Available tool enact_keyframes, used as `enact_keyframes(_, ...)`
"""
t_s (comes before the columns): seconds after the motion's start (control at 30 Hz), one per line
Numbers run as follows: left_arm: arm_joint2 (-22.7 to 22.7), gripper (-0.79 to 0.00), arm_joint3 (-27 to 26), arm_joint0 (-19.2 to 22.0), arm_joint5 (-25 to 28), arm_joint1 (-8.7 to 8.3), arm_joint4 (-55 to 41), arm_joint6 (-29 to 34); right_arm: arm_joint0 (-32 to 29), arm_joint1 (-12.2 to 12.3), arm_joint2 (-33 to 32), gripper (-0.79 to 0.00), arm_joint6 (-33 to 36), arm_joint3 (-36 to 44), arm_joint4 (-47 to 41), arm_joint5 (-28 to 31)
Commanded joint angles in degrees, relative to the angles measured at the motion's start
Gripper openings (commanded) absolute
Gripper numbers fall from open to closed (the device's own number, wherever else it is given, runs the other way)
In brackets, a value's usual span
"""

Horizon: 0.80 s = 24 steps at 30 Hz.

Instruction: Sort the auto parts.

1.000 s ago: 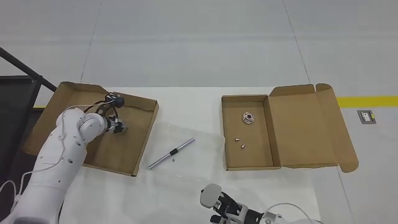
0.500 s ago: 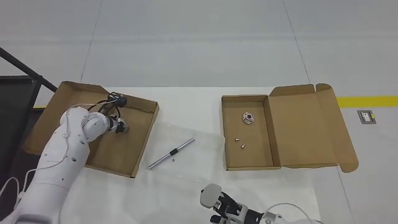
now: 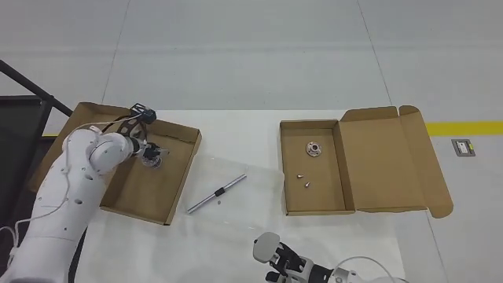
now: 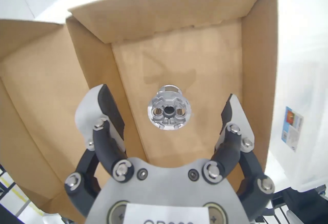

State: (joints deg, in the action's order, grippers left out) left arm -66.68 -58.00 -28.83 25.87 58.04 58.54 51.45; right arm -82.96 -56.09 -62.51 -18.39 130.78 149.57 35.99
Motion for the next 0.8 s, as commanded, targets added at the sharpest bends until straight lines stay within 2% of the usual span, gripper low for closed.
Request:
enact_keyframes(0.0, -2.51, 0.0, -7.65, -2.87, 1.04, -0.92, -1.38, 1.79, 0.0, 0.0, 0.0, 0.0, 0.0, 0.0, 0.0, 0.0)
enact_keyframes(0.2, -10.61, 0.0, -30.67, -14.4, 3.4, -3.5, -6.63, 9.37, 0.0, 0.0, 0.0, 0.0, 0.0, 0.0, 0.0, 0.0)
enact_keyframes(0.33, -11.61, 0.0, -39.73, -19.12, 5.45, -4.22, -9.0, 12.87, 0.0, 0.0, 0.0, 0.0, 0.0, 0.0, 0.0, 0.0)
enact_keyframes(0.43, -8.92, 0.0, -42.2, -19.87, 6.6, -4.15, -10.86, 14.86, 0.0, 0.0, 0.0, 0.0, 0.0, 0.0, 0.0, 0.0)
enact_keyframes(0.53, -4.11, 0.0, -42.14, -18.77, 6.68, -3.7, -9.44, 16.29, 0.0, 0.0, 0.0, 0.0, 0.0, 0.0, 0.0, 0.0)
enact_keyframes(0.77, 7.18, 0.0, -35.77, -13.29, 6.56, -1.79, -4.94, 16.19, 0.0, 0.0, 0.0, 0.0, 0.0, 0.0, 0.0, 0.0)
